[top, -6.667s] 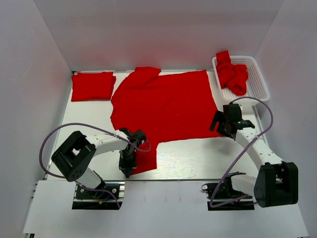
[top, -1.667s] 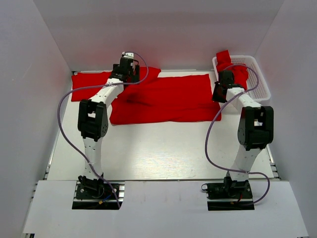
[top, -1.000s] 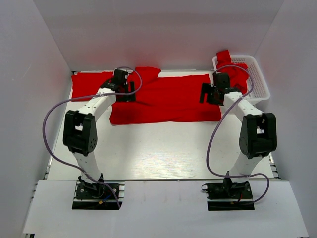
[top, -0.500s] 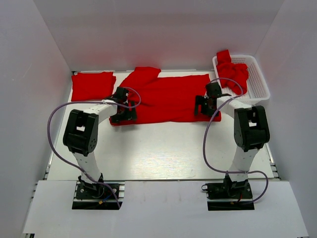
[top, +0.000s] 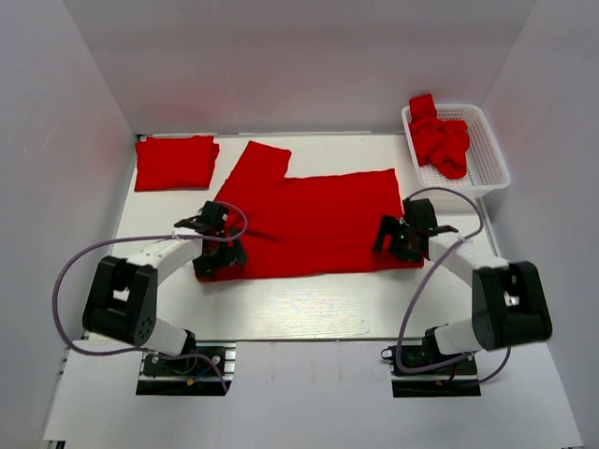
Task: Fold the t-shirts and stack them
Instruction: Fold the flattened tshirt in 1/3 of the way
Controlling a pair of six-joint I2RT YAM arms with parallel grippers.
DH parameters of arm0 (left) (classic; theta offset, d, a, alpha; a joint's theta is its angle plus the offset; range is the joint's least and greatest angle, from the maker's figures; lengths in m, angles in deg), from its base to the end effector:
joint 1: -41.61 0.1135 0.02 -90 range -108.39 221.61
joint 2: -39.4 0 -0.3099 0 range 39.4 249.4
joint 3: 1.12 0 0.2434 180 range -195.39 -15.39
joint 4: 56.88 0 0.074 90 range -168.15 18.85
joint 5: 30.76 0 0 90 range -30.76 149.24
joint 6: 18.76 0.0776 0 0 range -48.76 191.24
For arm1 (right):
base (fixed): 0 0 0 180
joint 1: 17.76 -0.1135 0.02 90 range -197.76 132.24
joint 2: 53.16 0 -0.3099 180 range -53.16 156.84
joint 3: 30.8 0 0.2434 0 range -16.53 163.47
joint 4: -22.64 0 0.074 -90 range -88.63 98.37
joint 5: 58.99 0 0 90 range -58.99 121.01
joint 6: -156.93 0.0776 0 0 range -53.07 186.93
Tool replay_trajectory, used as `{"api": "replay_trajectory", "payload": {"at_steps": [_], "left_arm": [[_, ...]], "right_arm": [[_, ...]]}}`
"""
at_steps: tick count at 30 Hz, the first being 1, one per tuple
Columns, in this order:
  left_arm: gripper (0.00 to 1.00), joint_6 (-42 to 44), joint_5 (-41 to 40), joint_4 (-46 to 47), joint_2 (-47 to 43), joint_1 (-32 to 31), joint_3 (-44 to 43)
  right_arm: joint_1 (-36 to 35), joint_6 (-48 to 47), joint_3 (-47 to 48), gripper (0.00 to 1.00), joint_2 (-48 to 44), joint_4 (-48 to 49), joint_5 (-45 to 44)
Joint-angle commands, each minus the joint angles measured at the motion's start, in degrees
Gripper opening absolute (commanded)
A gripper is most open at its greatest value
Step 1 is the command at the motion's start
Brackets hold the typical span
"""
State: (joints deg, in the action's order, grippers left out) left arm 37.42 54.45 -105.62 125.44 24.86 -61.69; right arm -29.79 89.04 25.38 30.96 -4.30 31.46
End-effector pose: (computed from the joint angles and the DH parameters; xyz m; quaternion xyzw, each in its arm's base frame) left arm 0.2504 -0.0686 0.1724 -0.1526 0.9778 -0.0212 0.1418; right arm 0.2840 0.0611 0.1837 0.0826 0.9498 0.0921 0.2873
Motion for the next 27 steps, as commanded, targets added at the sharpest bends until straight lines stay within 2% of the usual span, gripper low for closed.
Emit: {"api": "replay_trajectory", "payload": {"at_steps": [1,3,6,10,14,15,19,24,27], "left_arm": [[1.0,-4.85,7.4,-14.55,-4.29,-0.56,7.01],[1.0,-2.92,12.41,-15.79,-9.45,-0.56,7.81],[1.0,0.42,12.19,-17.63,-14.04,-0.56,3.26],[1.0,7.26,10.51,-19.4,-15.02,-0.56,-13.94],[1.0,18.5,11.99,-11.35,-10.2,-0.56,-22.5],[1.0,23.66,12.27,-9.66,-7.41,-0.56,-23.47],[1.0,31.0,12.09,-4.38,0.85,0.48,-27.78],[0.99,39.96,13.14,3.34,7.73,-0.12,-24.45],[0.95,41.03,8.67,0.73,12.73,0.41,-26.56]], "right_arm": [[-0.71,2.94,-7.1,0.9,-6.91,-10.88,1.65],[-0.63,1.89,-9.3,0.9,-8.79,-12.89,4.55],[-1.06,-1.18,-6.6,0.9,-11.86,-14.05,9.12],[-1.06,-5.14,-0.17,0.9,-13.97,-15.98,11.59],[-0.8,-9.88,5.27,0.9,-14.24,-15.37,13.87],[-0.8,-11.63,5.72,0.9,-14.07,-14.94,14.75],[-0.71,-14.46,9.23,0.9,-11.7,-15.11,17.04],[-0.54,-15.07,10.03,0.9,-8.45,-15.19,18.36],[-0.45,-15.16,11.35,0.9,-7.21,-15.46,18.01]]}}
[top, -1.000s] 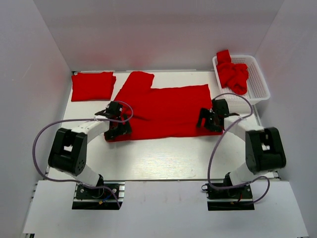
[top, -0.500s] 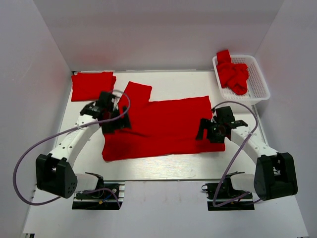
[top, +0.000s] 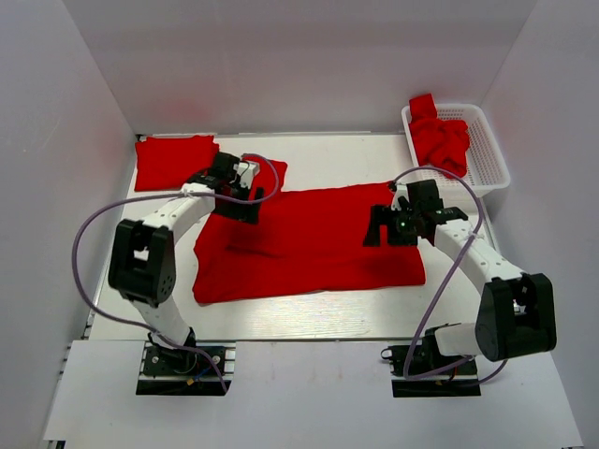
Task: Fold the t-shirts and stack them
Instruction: Fold the flattened tshirt in 1/3 of the way
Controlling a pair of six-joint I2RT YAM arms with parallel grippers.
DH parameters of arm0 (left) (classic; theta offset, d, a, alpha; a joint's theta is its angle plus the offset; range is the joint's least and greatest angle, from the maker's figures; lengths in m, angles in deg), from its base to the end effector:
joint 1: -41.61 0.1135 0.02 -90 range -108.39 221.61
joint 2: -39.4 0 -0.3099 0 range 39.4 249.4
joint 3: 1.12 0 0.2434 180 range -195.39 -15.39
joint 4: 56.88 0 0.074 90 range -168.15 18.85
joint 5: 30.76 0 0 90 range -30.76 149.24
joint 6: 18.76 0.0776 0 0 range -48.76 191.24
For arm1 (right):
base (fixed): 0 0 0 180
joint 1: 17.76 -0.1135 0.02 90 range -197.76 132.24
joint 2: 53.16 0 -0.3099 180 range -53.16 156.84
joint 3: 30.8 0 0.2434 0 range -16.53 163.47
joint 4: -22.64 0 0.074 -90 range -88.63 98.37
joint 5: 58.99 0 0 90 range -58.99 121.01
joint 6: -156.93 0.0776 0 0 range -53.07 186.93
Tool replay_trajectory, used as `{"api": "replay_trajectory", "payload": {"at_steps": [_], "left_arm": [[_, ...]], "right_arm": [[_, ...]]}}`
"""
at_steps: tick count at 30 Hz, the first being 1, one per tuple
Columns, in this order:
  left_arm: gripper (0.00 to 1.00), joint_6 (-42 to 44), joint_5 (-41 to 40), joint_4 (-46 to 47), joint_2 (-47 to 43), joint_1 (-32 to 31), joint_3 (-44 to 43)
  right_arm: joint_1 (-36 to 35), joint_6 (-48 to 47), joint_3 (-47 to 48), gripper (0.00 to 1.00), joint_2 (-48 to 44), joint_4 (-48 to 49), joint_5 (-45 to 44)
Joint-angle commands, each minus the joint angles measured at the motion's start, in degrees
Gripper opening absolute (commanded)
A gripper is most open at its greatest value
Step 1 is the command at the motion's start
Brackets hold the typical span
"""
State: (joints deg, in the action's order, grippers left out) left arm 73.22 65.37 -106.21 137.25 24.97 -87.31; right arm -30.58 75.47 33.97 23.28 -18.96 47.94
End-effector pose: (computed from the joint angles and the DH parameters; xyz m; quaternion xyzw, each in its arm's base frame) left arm 0.3560 -0.1150 0.2391 0.1696 0.9518 -0.0833 0.2415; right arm 0.2625 0.0829 0.2467 -0.0814 0.9363 0.1950 0.2803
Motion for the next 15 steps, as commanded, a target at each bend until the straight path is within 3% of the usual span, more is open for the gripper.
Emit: {"api": "replay_trajectory", "payload": {"at_steps": [1,5,15], "left_arm": [[0.95,5.23,-2.26,2.19,0.95,0.3,-0.94],[0.94,7.69,4.4,5.36,0.42,0.3,1.08],[0.9,5.93,0.21,3.87,2.53,0.3,4.24]], "right_arm": [[0.08,-1.59,2.67,0.9,0.55,-0.53,1.62],[0.16,-1.24,2.32,0.9,1.07,-0.53,0.74],[0.25,-0.71,1.44,0.9,0.72,-0.35,-1.19]]}}
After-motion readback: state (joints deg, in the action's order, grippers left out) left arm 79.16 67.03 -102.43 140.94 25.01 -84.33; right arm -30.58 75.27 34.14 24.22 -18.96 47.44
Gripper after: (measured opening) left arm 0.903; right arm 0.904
